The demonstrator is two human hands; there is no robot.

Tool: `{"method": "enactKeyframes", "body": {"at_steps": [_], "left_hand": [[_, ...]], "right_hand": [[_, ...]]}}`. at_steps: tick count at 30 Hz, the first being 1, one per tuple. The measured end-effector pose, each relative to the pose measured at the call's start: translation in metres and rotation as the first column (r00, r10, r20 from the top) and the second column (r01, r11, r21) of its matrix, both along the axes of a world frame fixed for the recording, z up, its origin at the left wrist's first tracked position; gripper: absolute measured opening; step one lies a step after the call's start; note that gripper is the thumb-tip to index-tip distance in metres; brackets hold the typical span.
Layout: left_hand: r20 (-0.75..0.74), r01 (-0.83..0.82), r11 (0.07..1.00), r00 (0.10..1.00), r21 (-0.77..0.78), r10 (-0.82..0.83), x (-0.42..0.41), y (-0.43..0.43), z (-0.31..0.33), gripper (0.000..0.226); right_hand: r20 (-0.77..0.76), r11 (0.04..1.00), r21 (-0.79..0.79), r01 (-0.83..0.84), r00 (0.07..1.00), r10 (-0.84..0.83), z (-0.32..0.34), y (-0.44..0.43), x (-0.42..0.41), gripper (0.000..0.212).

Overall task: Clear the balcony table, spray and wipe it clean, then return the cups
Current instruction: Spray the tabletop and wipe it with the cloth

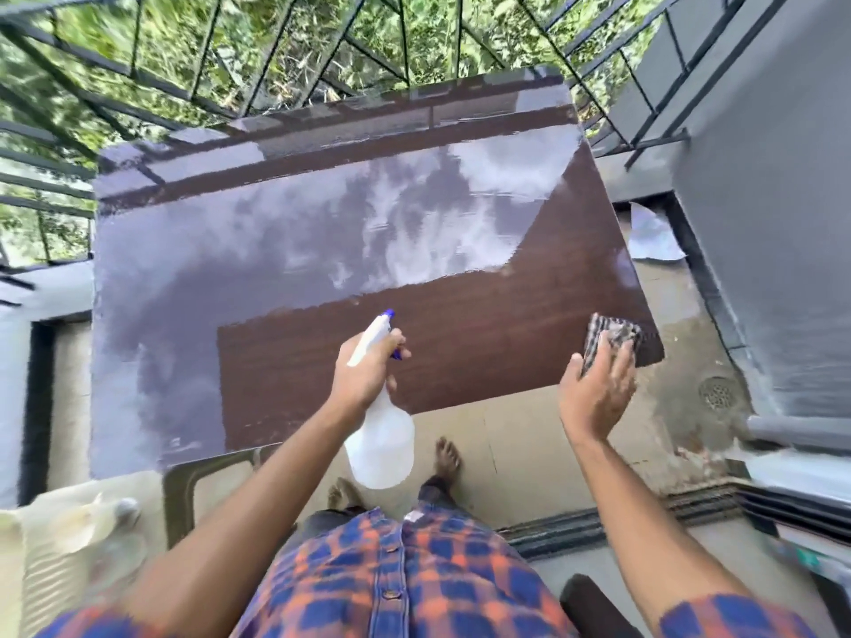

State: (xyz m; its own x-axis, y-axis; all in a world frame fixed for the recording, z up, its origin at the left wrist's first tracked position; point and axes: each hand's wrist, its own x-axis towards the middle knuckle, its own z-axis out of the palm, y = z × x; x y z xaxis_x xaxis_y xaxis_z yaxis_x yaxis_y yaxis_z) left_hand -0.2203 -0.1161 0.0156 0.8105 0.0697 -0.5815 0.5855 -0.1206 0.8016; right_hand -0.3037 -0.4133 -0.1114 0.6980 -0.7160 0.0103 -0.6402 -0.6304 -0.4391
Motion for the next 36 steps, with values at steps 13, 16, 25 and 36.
{"method": "enactKeyframes", "body": {"at_steps": [13,16,25,36], "left_hand": [[-0.023,-0.437,0.899,0.899,0.025,0.437,-0.071,0.204,-0.015,0.014],[-0.045,-0.562,0.826,0.827,-0.043,0.56,-0.09,0.263,-0.026,0.013],[-0.125,-0.736,0.672,0.677,-0.086,0.725,-0.138,0.42,-0.044,0.018],[-0.107,-0.906,0.421,0.422,-0.026,0.9,-0.171,0.517,-0.03,0.051]], "right_hand": [[-0.078,0.792,0.058,-0.608,0.788,0.611,0.004,0.28,-0.02,0.07],[-0.098,0.658,0.099,-0.747,0.651,0.753,0.01,0.355,-0.025,0.076],[-0.182,0.314,0.111,-0.943,0.292,0.939,0.02,0.569,-0.024,0.097],[-0.022,-0.151,0.192,-0.97,-0.158,0.987,0.003,0.67,0.0,0.069]]}}
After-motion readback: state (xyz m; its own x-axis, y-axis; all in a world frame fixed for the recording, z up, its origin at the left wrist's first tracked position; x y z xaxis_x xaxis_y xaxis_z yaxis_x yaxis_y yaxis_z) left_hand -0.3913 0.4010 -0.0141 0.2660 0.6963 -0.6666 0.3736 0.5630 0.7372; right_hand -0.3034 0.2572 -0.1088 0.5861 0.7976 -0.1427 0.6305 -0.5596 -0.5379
